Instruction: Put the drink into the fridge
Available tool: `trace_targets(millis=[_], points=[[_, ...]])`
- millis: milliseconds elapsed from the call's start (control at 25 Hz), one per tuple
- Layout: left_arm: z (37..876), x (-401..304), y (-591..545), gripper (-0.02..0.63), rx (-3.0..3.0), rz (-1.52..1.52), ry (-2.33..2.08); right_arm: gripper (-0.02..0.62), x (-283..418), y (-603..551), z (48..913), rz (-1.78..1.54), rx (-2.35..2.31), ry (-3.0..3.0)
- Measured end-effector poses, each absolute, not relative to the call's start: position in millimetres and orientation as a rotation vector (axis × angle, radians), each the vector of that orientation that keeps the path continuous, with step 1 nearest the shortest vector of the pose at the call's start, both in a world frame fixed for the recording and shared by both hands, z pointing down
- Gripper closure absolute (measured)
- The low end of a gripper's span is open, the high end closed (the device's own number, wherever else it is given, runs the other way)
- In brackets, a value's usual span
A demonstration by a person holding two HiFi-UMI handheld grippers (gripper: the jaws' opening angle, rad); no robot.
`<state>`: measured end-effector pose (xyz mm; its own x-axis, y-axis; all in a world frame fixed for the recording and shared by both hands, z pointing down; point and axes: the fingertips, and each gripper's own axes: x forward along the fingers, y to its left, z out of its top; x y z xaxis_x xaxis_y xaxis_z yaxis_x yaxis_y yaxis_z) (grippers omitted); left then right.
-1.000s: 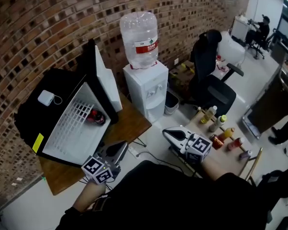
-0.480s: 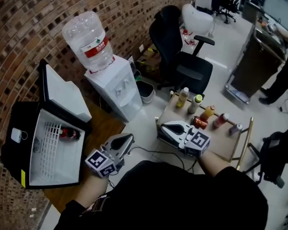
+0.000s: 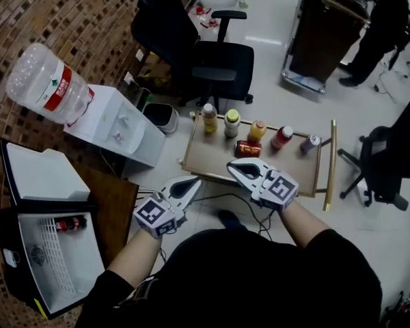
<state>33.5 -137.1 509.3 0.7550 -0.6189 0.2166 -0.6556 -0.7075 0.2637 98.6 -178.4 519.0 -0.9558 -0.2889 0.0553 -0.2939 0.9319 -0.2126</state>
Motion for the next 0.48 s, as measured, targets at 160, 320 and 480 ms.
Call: trace_targets(millis=[160,320,480], points=[[539,80,-166,0.612,2.635,0.185,-0.876,0.584,146,-202,552,0.363,0.627,-3.001],[574,109,-185,0.612,2.627,0.225,-0.803,0.583,194,-218,593,0.384,0.781,-2.902],[606,126,-201,0.612,2.589,0.252,-0.764,0.583,229,-231,632,0.431,0.889,-2.809]])
